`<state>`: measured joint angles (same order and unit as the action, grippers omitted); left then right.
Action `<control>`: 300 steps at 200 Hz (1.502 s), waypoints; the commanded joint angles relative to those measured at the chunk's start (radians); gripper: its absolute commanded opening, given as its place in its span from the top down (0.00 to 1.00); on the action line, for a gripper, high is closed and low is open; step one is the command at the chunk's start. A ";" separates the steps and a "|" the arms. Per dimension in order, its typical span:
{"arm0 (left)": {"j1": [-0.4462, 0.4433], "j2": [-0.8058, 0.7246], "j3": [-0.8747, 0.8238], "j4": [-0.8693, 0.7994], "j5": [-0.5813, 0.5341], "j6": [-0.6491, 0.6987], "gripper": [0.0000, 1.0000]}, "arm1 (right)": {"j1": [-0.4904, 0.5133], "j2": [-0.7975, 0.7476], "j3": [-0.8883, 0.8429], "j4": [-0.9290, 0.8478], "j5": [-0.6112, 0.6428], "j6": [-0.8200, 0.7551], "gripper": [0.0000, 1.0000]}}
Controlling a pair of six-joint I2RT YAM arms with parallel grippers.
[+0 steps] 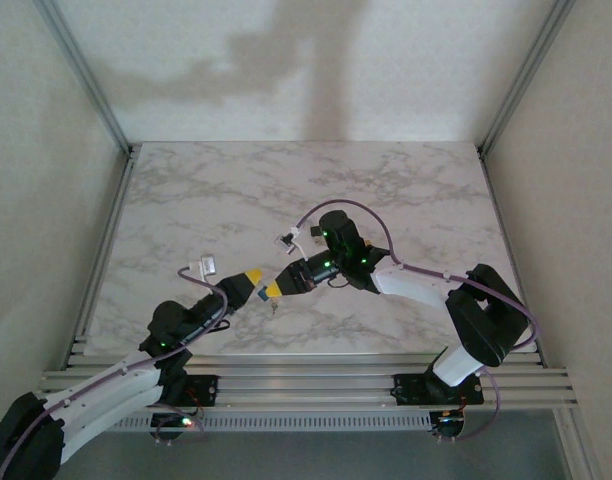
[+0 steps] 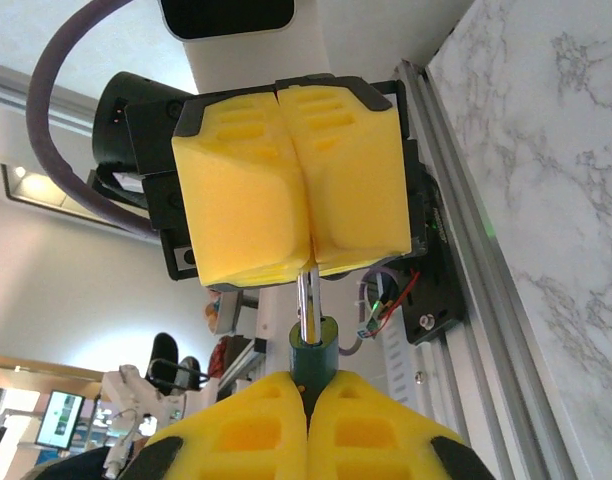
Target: Lock with the key
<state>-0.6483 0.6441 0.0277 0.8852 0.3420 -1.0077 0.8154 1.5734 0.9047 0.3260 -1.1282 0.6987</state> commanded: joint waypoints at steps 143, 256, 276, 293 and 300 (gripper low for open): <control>-0.127 0.010 -0.035 -0.027 0.105 0.065 1.00 | -0.052 0.014 0.006 0.283 0.097 0.154 1.00; -0.172 0.009 -0.043 -0.010 0.088 0.078 1.00 | -0.051 0.043 0.052 0.192 0.179 0.107 1.00; -0.177 0.010 -0.040 -0.012 0.088 0.081 1.00 | -0.052 0.048 0.057 0.196 0.187 0.111 1.00; -0.183 0.014 -0.041 -0.005 0.089 0.083 1.00 | -0.053 0.047 0.059 0.187 0.197 0.103 1.00; -0.187 0.016 -0.041 -0.001 0.088 0.082 1.00 | -0.054 0.046 0.062 0.182 0.200 0.100 1.00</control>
<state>-0.7578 0.6502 0.0219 0.9009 0.1951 -0.9432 0.7986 1.5982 0.8864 0.4446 -1.1732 0.8101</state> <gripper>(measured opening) 0.048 0.052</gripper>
